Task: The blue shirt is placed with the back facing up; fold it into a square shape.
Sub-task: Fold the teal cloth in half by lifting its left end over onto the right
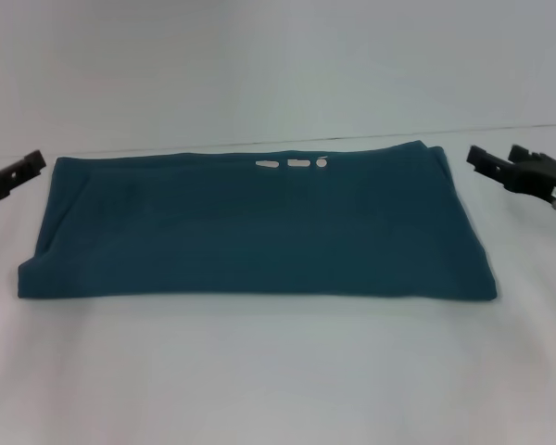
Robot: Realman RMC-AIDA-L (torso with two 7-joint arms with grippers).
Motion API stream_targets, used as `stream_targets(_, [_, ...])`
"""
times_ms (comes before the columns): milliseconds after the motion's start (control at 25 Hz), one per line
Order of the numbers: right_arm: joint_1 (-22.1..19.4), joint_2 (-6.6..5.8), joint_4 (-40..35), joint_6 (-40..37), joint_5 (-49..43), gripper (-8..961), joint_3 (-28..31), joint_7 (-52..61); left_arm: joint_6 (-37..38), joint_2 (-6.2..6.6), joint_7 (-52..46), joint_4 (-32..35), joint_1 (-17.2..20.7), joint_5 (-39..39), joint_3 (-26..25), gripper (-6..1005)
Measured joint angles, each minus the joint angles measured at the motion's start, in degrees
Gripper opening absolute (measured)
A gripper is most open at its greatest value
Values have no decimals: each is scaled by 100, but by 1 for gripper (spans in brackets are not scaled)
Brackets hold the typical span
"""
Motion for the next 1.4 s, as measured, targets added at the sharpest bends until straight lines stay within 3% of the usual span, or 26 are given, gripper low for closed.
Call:
stream_targets(120, [-264,-67,-382,-202,-4,842,-534,834,115,-24,-218,122,169,3,129,924])
stream_targets(280, [-546,-253,-739,-619,-23,844,-1012,1774,419,-32,-446,309,380,13,278,924])
stream_targets(440, [-658,-481,-905,-1100,-246,844,-1114,2655,653,-23,-687,402,436,271,285,920])
stream_targets(600, [-633,-631,-1094,-1419,-858,843,-1121,3476,823,-9,-996,470,386,923,317,919])
stream_targets(1000, [-567,-827,-1452,-2256,-1820,842,-1094,4793,802,-54,-920,564,579,1217,315,918])
stream_targets(1400, [-599,-833,-1404,-2506,-2166,843,-1113,5113,719,-62,-848,676,636,1802,310,916])
